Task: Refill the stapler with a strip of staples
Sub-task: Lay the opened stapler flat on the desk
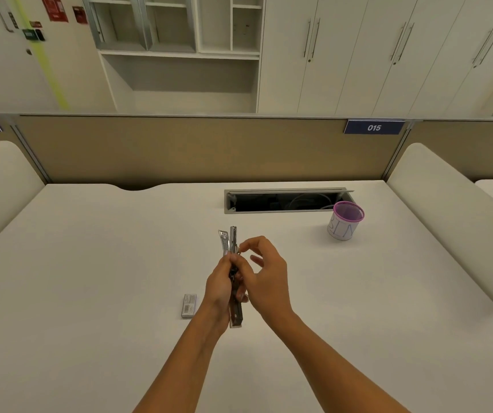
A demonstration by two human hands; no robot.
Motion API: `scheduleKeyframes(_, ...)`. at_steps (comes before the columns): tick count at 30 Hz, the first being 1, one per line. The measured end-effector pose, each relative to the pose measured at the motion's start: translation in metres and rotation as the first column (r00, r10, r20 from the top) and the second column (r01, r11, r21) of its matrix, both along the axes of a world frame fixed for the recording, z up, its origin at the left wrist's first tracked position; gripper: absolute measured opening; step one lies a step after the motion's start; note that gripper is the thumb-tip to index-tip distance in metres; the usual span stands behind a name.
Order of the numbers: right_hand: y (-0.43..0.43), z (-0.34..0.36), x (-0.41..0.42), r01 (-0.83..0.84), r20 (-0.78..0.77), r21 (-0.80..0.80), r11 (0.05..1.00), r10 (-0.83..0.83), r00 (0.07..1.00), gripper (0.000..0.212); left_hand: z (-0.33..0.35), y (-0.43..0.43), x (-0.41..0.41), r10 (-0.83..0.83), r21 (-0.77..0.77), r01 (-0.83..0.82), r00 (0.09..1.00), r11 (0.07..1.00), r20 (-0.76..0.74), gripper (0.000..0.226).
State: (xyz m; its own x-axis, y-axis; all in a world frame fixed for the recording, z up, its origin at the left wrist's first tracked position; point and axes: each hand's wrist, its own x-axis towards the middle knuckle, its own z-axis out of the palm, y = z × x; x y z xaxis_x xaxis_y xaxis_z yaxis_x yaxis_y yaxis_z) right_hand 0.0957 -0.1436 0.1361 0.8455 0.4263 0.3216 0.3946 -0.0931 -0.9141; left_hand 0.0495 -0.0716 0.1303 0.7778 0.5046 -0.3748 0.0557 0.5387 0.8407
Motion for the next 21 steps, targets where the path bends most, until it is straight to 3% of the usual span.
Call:
scheduleKeyframes(4, -0.001, -0.002, -0.004, 0.015, 0.057, 0.075, 0.997, -0.02, 0.998, 0.01, 0.003, 0.004, 0.001, 0.015, -0.002, -0.015, 1.0, 1.0, 0.016, 0.043)
scheduleKeyframes(8, -0.001, -0.008, -0.007, -0.001, 0.134, 0.05, 0.999, -0.006, 0.991, 0.011, 0.004, 0.011, 0.001, 0.035, -0.071, -0.032, 0.998, 0.997, 0.052, 0.042)
scheduleKeyframes(13, -0.008, -0.013, -0.008, -0.043, 0.069, 0.067, 0.997, 0.039, 0.997, 0.024, 0.003, 0.013, 0.005, 0.073, -0.183, -0.053, 0.991, 0.982, 0.109, 0.038)
scheduleKeyframes(18, -0.025, -0.022, -0.004, -0.075, -0.049, -0.077, 0.994, 0.072, 0.996, 0.048, -0.006, 0.013, 0.01, 0.115, -0.164, -0.108, 0.993, 0.981, 0.033, 0.032)
scheduleKeyframes(21, -0.036, -0.036, -0.004, -0.091, -0.056, -0.19, 0.977, 0.082, 0.995, 0.044, -0.015, 0.012, 0.016, 0.125, -0.118, -0.13, 0.991, 0.985, -0.044, 0.03)
